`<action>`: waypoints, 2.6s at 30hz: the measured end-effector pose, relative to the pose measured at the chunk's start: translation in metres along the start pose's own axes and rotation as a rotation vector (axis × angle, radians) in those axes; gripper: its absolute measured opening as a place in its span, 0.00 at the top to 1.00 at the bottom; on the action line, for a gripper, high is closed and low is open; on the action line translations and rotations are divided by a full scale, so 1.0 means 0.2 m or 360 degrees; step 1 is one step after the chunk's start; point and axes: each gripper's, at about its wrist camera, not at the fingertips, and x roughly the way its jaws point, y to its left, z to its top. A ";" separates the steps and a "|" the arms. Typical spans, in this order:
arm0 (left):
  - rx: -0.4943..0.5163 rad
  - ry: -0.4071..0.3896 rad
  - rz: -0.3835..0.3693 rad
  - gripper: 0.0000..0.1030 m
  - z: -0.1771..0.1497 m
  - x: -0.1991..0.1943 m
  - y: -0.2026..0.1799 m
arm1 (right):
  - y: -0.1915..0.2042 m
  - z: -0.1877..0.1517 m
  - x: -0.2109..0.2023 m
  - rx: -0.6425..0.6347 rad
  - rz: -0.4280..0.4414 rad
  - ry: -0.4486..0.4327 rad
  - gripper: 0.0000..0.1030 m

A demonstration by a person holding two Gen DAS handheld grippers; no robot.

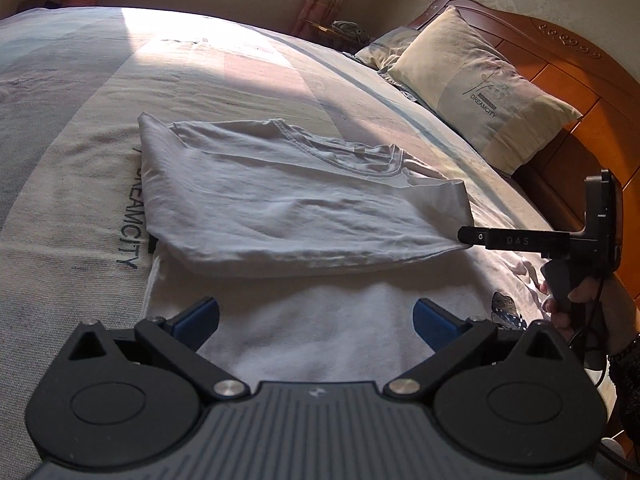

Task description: Fold clothes

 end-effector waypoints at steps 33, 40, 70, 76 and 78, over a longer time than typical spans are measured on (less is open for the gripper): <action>-0.0193 -0.0115 0.0036 0.01 0.04 0.10 0.14 | -0.19 -0.18 -0.10 0.0266 0.0121 -0.0066 0.00; -0.0200 -0.0283 0.0031 0.01 0.12 0.22 0.13 | -0.13 -0.16 -0.20 0.0249 0.0209 -0.0126 0.00; 0.0119 -0.0086 0.0131 0.01 -0.10 -0.08 -0.10 | -0.47 -0.10 0.16 0.0947 0.1023 0.0126 0.09; 0.0114 -0.0062 0.0090 0.01 -0.08 -0.09 -0.12 | -0.46 -0.02 0.29 0.0958 0.1122 0.0151 0.13; 0.0092 -0.0068 0.0068 0.01 -0.07 -0.11 -0.12 | -0.44 0.00 0.29 0.0913 0.1121 0.0174 0.14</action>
